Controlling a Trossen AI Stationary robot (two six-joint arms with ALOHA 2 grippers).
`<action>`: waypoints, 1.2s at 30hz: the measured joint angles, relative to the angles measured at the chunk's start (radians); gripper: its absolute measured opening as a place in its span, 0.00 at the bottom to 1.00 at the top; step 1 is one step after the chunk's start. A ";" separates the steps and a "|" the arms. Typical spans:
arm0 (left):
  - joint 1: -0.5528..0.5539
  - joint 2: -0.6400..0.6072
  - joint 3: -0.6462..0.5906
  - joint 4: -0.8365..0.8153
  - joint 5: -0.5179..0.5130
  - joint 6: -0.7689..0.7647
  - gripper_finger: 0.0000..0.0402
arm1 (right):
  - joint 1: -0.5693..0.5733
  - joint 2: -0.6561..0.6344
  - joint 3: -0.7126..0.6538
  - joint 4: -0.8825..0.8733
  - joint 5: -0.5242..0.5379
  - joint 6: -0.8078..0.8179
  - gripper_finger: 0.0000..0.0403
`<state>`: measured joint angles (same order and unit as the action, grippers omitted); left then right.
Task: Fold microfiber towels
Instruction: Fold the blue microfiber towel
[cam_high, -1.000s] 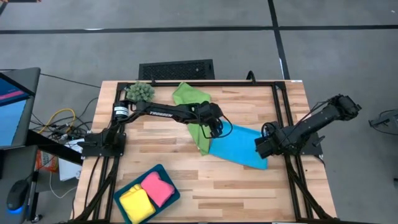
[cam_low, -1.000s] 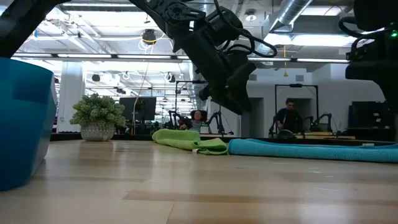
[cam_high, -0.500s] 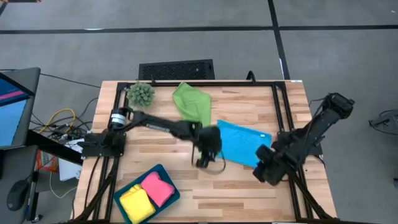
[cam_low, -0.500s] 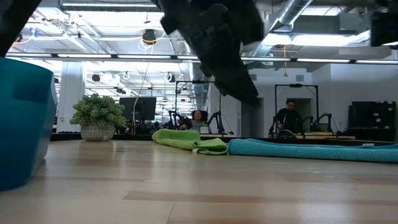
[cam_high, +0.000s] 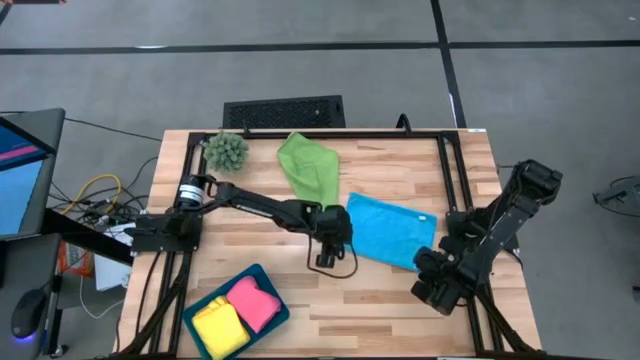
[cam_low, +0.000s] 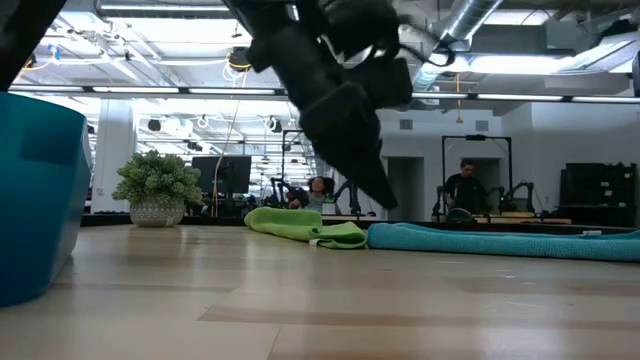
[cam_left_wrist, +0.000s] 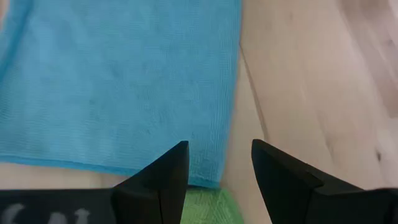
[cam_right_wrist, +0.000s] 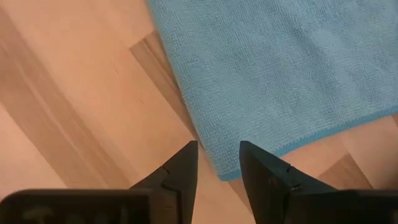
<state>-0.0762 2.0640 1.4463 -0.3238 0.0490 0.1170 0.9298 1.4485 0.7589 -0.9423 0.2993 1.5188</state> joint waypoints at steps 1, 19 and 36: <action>0.001 0.000 -0.011 0.012 0.008 0.007 0.42 | 0.000 0.002 0.000 0.001 -0.004 0.000 0.36; -0.005 0.000 -0.117 0.080 -0.032 0.068 0.42 | -0.002 0.013 -0.043 0.073 -0.026 0.000 0.37; -0.001 -0.005 -0.168 0.128 -0.033 0.015 0.26 | -0.040 0.010 -0.132 0.202 -0.098 -0.009 0.29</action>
<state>-0.0776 2.0588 1.2784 -0.1960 0.0159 0.1324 0.8894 1.4582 0.6273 -0.7400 0.2014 1.5101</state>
